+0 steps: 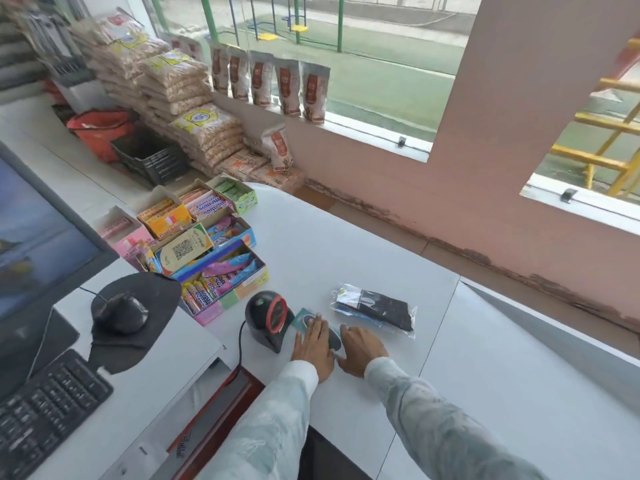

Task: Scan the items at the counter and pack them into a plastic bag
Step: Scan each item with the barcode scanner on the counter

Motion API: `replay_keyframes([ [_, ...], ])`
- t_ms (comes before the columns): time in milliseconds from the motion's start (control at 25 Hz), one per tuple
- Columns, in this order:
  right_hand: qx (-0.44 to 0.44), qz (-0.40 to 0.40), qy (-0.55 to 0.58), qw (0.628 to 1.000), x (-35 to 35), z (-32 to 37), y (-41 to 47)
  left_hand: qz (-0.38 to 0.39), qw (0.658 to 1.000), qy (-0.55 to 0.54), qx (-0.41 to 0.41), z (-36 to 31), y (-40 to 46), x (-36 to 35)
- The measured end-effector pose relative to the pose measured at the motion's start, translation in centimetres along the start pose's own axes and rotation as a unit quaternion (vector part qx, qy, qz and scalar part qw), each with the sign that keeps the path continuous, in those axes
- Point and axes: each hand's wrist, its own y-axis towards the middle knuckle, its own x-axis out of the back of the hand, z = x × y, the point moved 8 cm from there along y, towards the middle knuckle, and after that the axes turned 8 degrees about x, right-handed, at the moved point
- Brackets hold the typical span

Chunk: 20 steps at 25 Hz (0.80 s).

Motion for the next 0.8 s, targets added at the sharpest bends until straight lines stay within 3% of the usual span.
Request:
replay_keyframes([
  [80,-0.008,0.016,-0.001,1.000,0.2,0.2,0.0,-0.005,0.997,-0.068,0.023,0.4,-0.8,0.1],
  [160,-0.020,0.022,0.021,0.999,1.1,0.2,-0.4,-0.065,0.981,-0.173,0.062,1.3,-2.3,1.1],
  [280,-0.053,0.004,0.078,0.996,3.4,-0.1,-0.9,-0.156,0.921,-0.330,0.140,2.6,-4.5,2.6],
  [320,-0.075,-0.006,0.120,0.990,3.8,-0.4,-1.1,-0.147,0.893,-0.389,0.173,2.8,-5.2,2.4],
  [400,-0.127,-0.029,0.289,0.948,3.9,-1.1,-1.6,-0.050,0.812,-0.538,0.222,2.6,-5.9,0.5],
  [440,-0.153,-0.033,0.403,0.902,3.5,-1.4,-1.6,0.025,0.767,-0.601,0.224,1.8,-6.5,-0.6],
  [480,-0.175,-0.027,0.504,0.845,3.0,-1.4,-1.7,0.072,0.745,-0.629,0.211,1.1,-7.0,-1.2],
  [560,-0.194,-0.016,0.620,0.760,2.6,-1.2,-2.1,0.083,0.736,-0.647,0.180,0.9,-7.6,-1.7],
  [640,-0.183,-0.011,0.665,0.724,2.9,-0.4,-2.6,0.042,0.722,-0.669,0.173,1.4,-8.0,-1.3],
  [720,-0.162,-0.002,0.681,0.714,3.2,0.8,-3.0,0.019,0.721,-0.670,0.173,1.8,-8.7,-0.7],
  [800,-0.135,0.003,0.669,0.731,3.6,1.4,-2.8,0.025,0.734,-0.659,0.164,2.0,-9.4,-0.2],
])
